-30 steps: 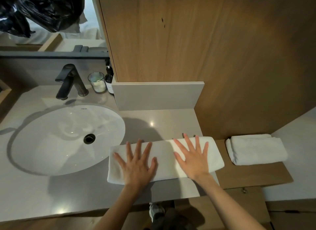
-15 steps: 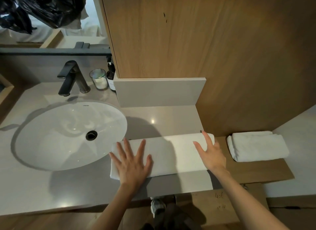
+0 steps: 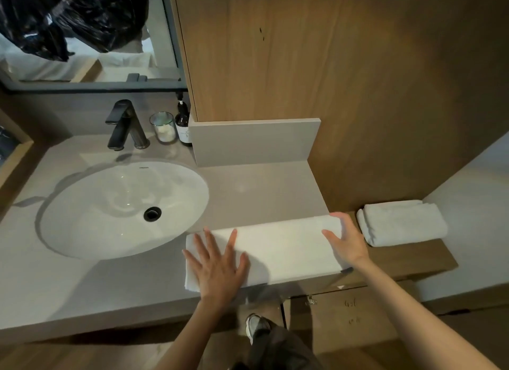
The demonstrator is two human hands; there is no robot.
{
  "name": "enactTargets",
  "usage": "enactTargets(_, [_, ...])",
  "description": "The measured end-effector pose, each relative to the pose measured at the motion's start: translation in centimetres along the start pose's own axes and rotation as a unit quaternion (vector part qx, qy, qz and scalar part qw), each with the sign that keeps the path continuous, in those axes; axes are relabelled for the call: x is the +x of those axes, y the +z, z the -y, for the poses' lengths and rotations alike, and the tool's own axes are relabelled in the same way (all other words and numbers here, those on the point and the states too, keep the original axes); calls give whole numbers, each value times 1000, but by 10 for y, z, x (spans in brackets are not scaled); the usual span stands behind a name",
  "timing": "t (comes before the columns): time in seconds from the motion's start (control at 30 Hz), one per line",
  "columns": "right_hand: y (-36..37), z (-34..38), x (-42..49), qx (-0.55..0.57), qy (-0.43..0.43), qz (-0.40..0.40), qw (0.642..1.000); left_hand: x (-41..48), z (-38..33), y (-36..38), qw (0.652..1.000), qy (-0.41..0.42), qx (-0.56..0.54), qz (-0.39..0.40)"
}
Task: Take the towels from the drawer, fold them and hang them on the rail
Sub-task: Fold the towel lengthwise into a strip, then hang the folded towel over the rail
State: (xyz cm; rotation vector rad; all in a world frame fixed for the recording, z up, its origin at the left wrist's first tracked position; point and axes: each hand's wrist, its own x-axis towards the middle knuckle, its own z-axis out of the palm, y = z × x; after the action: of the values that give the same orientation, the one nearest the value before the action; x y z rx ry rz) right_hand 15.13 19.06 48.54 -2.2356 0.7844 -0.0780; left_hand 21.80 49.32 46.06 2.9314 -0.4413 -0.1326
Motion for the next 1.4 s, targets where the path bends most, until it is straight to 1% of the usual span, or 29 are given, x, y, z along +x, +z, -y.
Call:
enactTargets(0.1, [-17,12,-16,9,-32,-9,999,-11,-7,2,999,-25,-9,32])
enactTargets(0.17, [-35,30,-25,23,-84,-21,996,-14,-16,-3,996,-56,-17,60])
enactTargets(0.2, [-45,40,-29,24,-112,-23,993,-14,-22,-7,996,-56,-15,74])
enactTargets(0.27, [-68,64,-40,25,-165,-29,986,-8,-35,-24,996,-29,-11,87])
enactTargets(0.3, [-81,77,-46,28,-187,-33,981,-4,-45,-38,996,-1,-30,84])
enactTargets(0.37, [-108,101,-56,31,-226,-41,973,7,-68,-75,987,84,-113,72])
enactTargets(0.4, [-122,112,-61,26,-246,-45,968,14,-81,-96,976,129,-161,63])
enactTargets(0.47, [-150,131,-71,10,-283,-52,958,29,-109,-138,944,215,-243,60])
enactTargets(0.57, [-192,152,-85,-32,-333,-71,940,38,-156,-203,876,331,-340,81])
enactTargets(0.67, [-241,164,-99,-94,-365,-118,919,30,-206,-251,829,377,-405,74])
enactTargets(0.77, [-299,164,-118,-145,-386,-170,895,10,-258,-278,796,404,-448,39])
enactTargets(0.9, [-374,158,-140,-214,-397,-239,860,-20,-323,-305,776,416,-473,-28])
enactTargets(1.0, [-434,143,-155,-258,-414,-306,817,-41,-381,-329,761,418,-490,-72])
enactTargets(1.13, [-506,119,-171,-278,-425,-405,760,-65,-444,-368,741,431,-501,-119])
enactTargets(1.17, [-523,113,-176,-275,-421,-420,755,-72,-457,-379,738,429,-508,-119])
enactTargets(1.23, [-554,106,-185,-264,-404,-442,756,-85,-480,-402,732,420,-524,-117])
enactTargets(1.33, [-590,97,-198,-244,-377,-449,772,-101,-511,-434,711,415,-558,-103])
enactTargets(1.4, [-609,94,-204,-213,-366,-447,788,-108,-531,-456,696,427,-569,-94])
